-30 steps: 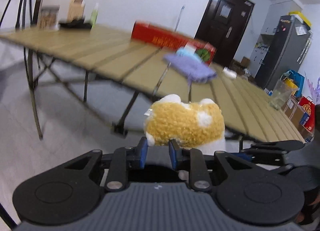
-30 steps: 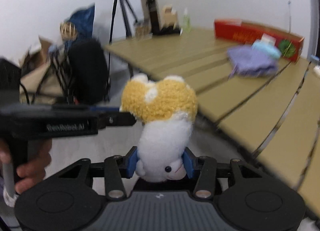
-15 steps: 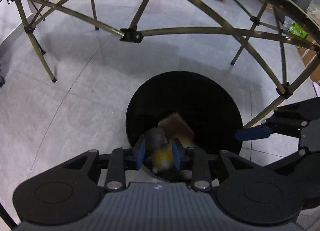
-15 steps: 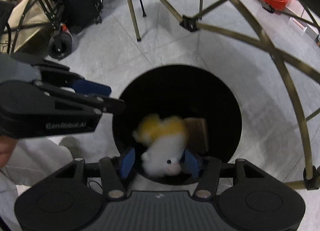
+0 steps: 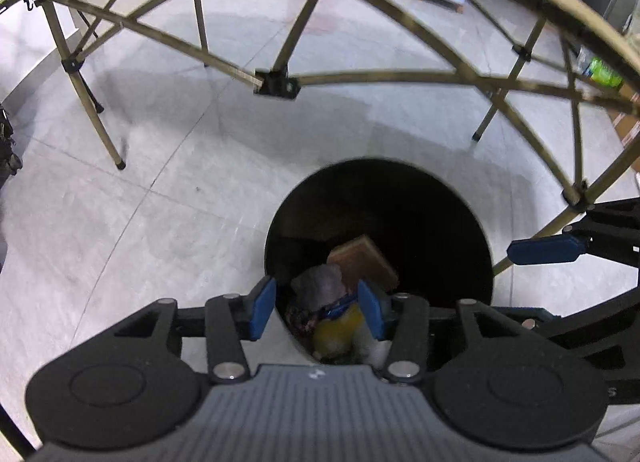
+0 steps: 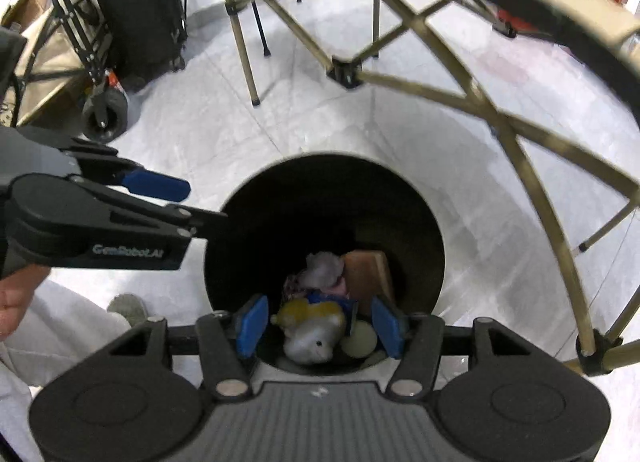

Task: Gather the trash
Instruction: 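Carry the plush dog down into the black bin and open the left gripper, then grasp the purple burlap pouch with the left gripper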

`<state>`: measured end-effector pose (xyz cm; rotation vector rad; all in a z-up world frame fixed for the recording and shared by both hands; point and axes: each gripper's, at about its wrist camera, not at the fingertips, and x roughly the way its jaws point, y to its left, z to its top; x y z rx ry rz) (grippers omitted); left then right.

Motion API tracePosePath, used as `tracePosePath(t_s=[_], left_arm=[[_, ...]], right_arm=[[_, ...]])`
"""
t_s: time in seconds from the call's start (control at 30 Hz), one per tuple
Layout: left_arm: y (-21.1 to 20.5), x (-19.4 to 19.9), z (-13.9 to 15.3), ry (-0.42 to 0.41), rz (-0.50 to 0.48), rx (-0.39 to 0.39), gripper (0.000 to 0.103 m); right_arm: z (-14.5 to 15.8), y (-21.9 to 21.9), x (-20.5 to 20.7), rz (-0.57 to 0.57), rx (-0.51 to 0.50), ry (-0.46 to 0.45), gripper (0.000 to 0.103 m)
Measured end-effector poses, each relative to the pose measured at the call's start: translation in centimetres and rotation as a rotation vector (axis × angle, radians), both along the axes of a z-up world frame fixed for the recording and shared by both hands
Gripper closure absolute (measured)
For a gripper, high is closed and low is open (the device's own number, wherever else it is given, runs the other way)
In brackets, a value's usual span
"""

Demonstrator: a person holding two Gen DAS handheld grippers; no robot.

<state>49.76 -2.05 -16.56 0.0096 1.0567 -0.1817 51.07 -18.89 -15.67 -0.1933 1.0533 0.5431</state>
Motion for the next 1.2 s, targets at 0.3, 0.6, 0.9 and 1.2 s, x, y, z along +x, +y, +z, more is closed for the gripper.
tracePosePath(t_s=[0.3,0.6,0.9,1.2], left_arm=[[1.8,-1.7,9.1,-0.402,0.037,-0.119,0.035],[-1.2,7.1,16.7,-0.637,-0.035,-0.168,0.013],[-4.5,26.2,14.1,-0.390,-0.012,-0.231,0.019],[-3.2,23.8,12.0,-0.328,-0.017,-0.370,0.097]], right_arm=[[10.3,-4.2,-1.2,-0.092,0.288,-0.300,0.045],[15.5,-10.7,4.5,-0.510,0.457,-0.560,0.035],[11.9,-10.1,11.0,-0.644,0.438,-0.488,0.044],[10.9,-11.5,10.4,-0.662,0.452,-0.463,0.050]])
